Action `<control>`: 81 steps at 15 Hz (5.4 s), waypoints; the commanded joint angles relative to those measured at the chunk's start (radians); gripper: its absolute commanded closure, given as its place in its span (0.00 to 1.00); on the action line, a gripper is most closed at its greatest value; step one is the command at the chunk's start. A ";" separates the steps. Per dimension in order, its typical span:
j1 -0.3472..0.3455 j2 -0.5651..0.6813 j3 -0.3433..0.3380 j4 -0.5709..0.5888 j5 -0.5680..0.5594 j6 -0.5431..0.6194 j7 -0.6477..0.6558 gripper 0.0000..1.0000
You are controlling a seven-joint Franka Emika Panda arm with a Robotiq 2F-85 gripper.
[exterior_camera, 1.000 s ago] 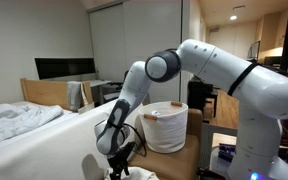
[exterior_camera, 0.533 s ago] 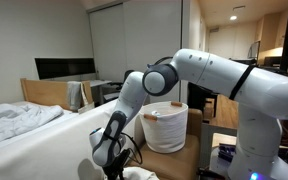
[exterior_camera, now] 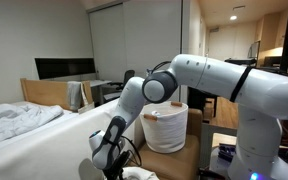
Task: Put the white jersey in the laundry basket
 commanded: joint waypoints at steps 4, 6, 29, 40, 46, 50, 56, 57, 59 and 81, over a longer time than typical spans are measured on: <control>0.007 0.041 -0.008 0.070 -0.014 -0.051 0.029 0.44; 0.005 0.038 -0.009 0.071 -0.014 -0.052 0.029 0.57; -0.005 -0.163 0.014 -0.109 0.004 -0.019 0.008 0.88; -0.013 -0.480 0.061 -0.377 0.002 -0.028 0.007 0.88; -0.004 -0.605 0.075 -0.462 0.002 -0.058 0.019 0.88; -0.002 -0.675 0.083 -0.498 0.005 -0.086 0.027 0.88; 0.002 -0.779 0.090 -0.539 0.008 -0.116 0.041 0.88; 0.002 -0.794 0.091 -0.543 0.009 -0.125 0.042 0.88; 0.001 -0.819 0.092 -0.549 0.010 -0.137 0.045 0.88; 0.009 -1.074 0.111 -0.566 0.001 -0.234 0.194 0.89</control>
